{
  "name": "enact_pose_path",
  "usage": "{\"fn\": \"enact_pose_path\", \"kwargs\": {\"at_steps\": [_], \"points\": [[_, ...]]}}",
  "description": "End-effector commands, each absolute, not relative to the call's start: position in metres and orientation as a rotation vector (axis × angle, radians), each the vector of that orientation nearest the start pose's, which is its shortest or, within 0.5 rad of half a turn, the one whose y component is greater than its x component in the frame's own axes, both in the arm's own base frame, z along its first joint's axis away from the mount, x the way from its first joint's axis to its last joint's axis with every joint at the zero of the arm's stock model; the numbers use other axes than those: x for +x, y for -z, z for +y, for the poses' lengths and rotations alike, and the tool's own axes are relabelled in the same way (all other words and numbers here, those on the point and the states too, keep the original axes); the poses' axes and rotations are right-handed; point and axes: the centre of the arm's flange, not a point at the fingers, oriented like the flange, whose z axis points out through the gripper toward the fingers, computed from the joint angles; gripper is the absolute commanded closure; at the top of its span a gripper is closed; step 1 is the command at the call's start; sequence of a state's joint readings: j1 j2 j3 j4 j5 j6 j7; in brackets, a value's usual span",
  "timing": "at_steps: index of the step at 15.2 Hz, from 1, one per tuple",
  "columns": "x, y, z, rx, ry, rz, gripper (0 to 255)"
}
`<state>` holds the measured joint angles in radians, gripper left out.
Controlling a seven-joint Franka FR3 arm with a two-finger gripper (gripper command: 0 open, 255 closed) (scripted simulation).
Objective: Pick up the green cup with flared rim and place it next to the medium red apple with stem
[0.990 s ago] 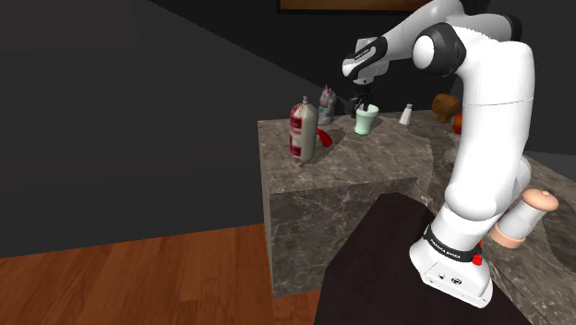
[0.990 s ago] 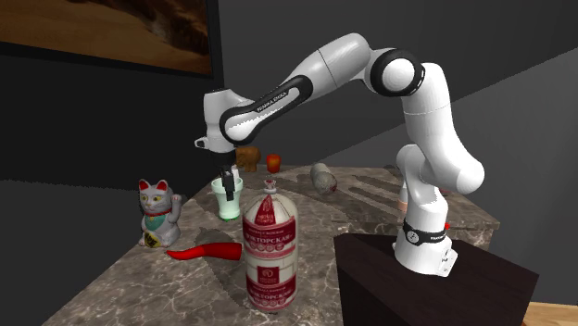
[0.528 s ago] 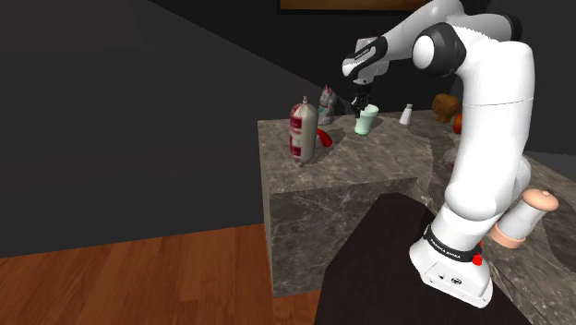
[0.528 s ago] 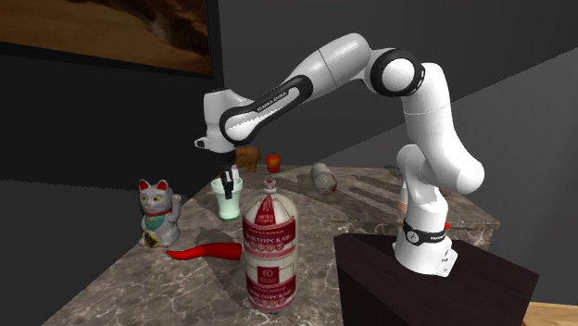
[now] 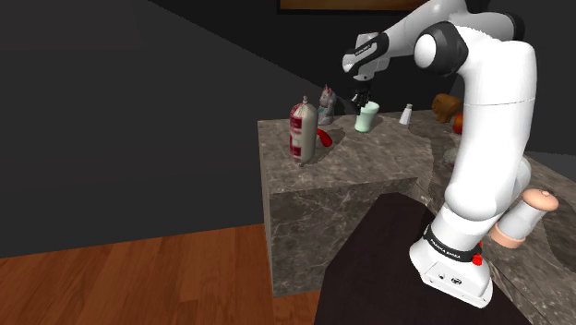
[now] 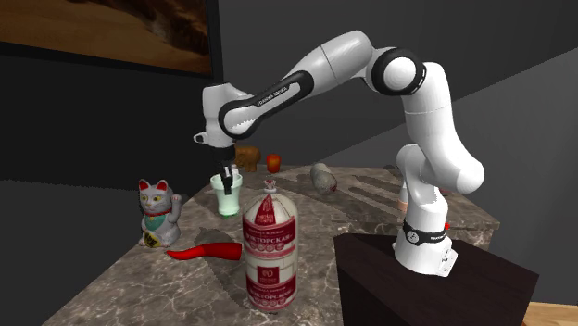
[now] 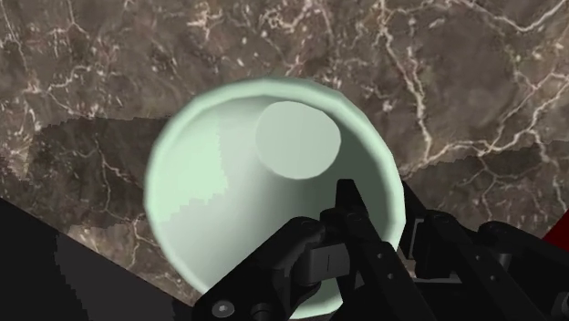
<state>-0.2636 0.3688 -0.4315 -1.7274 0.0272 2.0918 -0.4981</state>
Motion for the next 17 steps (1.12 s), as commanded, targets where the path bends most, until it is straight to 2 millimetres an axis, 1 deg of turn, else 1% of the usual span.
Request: {"fn": "enact_pose_path", "kwargs": {"at_steps": [1, 17], "points": [[0.515, -0.399, -0.396, -3.249, -0.077, 0.297, 255], [0.515, -0.484, -0.396, -3.249, -0.077, 0.297, 255]]}}
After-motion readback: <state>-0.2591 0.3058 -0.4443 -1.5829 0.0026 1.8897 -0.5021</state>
